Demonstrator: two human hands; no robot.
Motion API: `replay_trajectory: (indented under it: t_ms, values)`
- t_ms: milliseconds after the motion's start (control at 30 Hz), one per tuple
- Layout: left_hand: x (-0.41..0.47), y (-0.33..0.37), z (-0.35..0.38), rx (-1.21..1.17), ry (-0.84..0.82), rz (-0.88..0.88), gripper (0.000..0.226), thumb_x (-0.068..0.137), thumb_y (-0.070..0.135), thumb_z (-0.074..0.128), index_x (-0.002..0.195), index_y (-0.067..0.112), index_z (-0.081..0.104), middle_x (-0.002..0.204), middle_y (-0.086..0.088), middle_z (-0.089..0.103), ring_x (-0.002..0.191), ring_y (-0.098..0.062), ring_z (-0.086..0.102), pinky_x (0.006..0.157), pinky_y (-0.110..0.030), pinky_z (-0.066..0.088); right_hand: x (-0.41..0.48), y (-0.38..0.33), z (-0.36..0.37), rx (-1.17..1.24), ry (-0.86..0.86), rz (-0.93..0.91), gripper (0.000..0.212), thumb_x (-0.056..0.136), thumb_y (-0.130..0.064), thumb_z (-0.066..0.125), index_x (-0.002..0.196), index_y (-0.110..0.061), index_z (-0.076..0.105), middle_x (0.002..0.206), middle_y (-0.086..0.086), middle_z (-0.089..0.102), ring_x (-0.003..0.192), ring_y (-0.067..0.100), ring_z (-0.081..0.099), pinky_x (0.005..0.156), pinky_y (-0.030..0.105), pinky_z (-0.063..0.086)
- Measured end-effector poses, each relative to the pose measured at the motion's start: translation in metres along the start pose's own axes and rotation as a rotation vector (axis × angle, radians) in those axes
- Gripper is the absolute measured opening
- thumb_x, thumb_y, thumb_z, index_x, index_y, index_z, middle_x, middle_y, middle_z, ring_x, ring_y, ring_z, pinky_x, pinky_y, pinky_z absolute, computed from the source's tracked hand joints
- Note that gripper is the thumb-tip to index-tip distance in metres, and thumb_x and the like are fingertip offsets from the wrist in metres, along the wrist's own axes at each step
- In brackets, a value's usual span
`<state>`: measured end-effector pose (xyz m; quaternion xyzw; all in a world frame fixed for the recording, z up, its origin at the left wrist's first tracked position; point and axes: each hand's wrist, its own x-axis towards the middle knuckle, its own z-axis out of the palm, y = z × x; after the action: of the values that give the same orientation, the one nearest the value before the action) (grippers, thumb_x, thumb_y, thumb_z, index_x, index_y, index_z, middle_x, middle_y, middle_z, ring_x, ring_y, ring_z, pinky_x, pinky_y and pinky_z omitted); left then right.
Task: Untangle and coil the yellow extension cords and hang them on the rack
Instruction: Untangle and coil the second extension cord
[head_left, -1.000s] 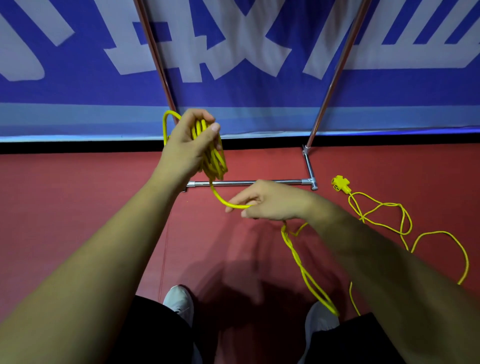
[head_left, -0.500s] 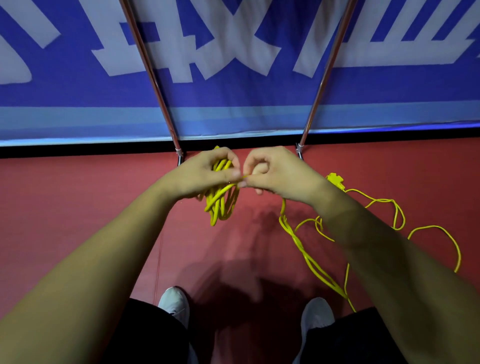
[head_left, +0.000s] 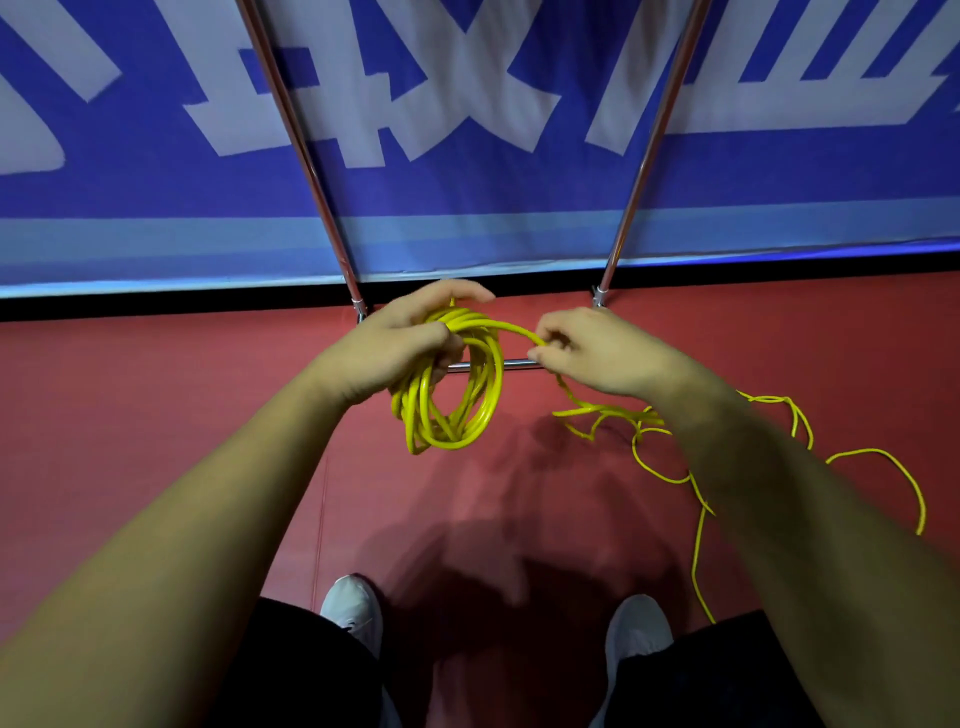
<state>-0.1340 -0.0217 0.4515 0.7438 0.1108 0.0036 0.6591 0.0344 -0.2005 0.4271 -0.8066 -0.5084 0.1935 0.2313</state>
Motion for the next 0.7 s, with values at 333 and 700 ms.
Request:
replay_trajectory:
  t_ms: [333,700]
  values:
    - [-0.004,-0.001,0.006,-0.207,-0.150,0.053,0.026,0.087,-0.002,0.055,0.105,0.014,0.045,0.067,-0.012,0.043,0.043,-0.017,0.039,0.044,-0.023,0.039,0.011,0.010,0.019,0.535,0.245,0.086,0.036,0.091,-0.032,0.068,0.074,-0.001,0.059,0.051,0.009,0.052,0.044,0.015,0.051,0.053,0.026,0.044]
    - [0.005,-0.001,-0.006,-0.646,0.153,0.198,0.015,0.093,0.006,0.047,0.102,0.015,0.055,0.064,-0.003,0.043,0.047,-0.014,0.042,0.051,-0.024,0.039,0.008,0.060,0.044,0.446,-0.002,0.200,0.026,0.092,-0.029,0.065,0.072,-0.013,0.061,0.066,0.006,0.056,0.065,0.008,0.044,0.062,0.031,0.032]
